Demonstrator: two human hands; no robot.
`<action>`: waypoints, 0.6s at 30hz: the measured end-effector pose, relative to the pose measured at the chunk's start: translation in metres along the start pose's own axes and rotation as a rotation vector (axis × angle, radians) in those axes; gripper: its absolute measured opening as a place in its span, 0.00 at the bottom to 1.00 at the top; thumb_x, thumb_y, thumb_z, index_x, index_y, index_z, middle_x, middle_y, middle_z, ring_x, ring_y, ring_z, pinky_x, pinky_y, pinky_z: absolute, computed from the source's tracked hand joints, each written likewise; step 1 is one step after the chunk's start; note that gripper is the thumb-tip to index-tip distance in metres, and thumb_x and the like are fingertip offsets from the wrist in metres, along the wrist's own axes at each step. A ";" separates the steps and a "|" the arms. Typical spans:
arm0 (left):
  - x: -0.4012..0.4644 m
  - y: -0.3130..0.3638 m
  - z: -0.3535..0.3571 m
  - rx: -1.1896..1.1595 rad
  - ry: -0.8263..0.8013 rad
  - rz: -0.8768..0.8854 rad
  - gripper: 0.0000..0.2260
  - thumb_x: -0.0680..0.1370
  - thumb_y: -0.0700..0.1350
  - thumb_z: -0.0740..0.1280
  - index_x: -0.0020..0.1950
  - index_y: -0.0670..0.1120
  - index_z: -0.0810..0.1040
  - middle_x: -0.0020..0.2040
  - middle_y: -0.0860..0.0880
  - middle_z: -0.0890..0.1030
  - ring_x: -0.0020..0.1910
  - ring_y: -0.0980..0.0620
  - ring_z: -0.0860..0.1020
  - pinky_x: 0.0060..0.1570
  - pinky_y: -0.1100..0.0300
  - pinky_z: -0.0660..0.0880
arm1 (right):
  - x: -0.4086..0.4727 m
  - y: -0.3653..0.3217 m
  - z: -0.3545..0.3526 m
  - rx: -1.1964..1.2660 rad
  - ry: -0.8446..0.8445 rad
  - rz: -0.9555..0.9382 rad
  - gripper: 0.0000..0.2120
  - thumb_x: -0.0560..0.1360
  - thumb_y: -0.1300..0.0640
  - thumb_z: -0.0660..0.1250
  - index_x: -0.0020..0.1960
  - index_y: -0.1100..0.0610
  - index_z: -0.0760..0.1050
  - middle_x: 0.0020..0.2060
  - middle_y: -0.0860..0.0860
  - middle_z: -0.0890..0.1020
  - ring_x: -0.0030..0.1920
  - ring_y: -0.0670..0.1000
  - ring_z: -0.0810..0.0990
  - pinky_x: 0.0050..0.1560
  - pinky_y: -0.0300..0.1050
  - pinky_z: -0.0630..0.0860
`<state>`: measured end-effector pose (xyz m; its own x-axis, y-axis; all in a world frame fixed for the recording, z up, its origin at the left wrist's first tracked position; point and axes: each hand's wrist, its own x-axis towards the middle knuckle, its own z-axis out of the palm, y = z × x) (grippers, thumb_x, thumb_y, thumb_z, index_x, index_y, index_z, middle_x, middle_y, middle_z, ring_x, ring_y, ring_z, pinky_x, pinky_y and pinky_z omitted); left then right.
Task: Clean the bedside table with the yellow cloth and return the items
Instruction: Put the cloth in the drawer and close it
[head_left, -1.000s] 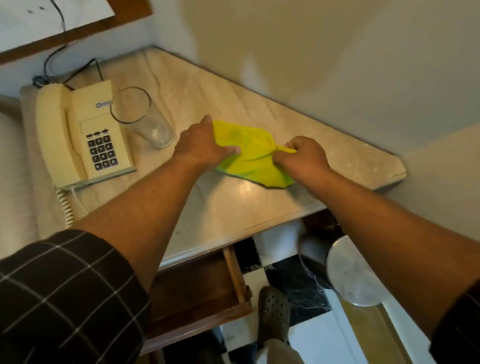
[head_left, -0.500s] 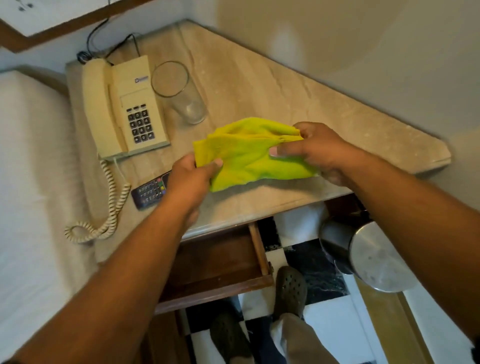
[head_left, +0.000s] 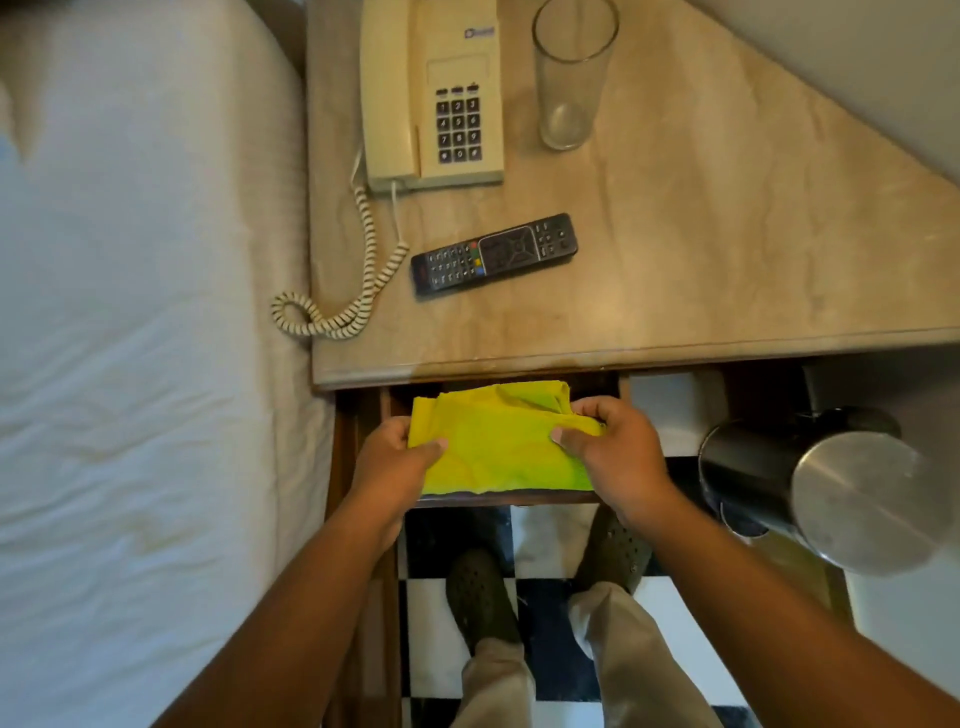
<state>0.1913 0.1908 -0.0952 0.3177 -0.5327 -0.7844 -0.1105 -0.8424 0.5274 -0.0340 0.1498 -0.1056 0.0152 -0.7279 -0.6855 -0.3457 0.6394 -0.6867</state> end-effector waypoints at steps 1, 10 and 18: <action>0.008 -0.005 0.002 0.034 0.004 0.007 0.07 0.78 0.44 0.69 0.56 0.50 0.76 0.54 0.48 0.82 0.51 0.49 0.80 0.47 0.55 0.77 | 0.005 0.006 0.009 -0.031 0.026 -0.004 0.06 0.73 0.59 0.73 0.48 0.51 0.78 0.44 0.47 0.80 0.46 0.52 0.80 0.45 0.48 0.78; 0.102 -0.043 0.032 0.446 0.081 0.080 0.17 0.76 0.42 0.69 0.63 0.45 0.73 0.59 0.41 0.78 0.53 0.41 0.77 0.45 0.55 0.71 | 0.080 0.046 0.048 -0.435 0.133 -0.066 0.14 0.75 0.60 0.70 0.60 0.60 0.78 0.54 0.59 0.80 0.46 0.57 0.79 0.45 0.46 0.75; 0.078 -0.046 0.027 0.659 -0.018 0.306 0.42 0.70 0.65 0.70 0.75 0.46 0.60 0.73 0.41 0.64 0.70 0.39 0.66 0.64 0.49 0.68 | 0.059 0.045 0.037 -0.893 0.076 -0.145 0.31 0.76 0.42 0.67 0.68 0.63 0.68 0.64 0.61 0.70 0.60 0.62 0.74 0.58 0.51 0.73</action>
<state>0.1954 0.1851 -0.1898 0.1664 -0.7489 -0.6414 -0.7384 -0.5258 0.4223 -0.0135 0.1449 -0.1854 0.0643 -0.8210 -0.5674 -0.9445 0.1335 -0.3002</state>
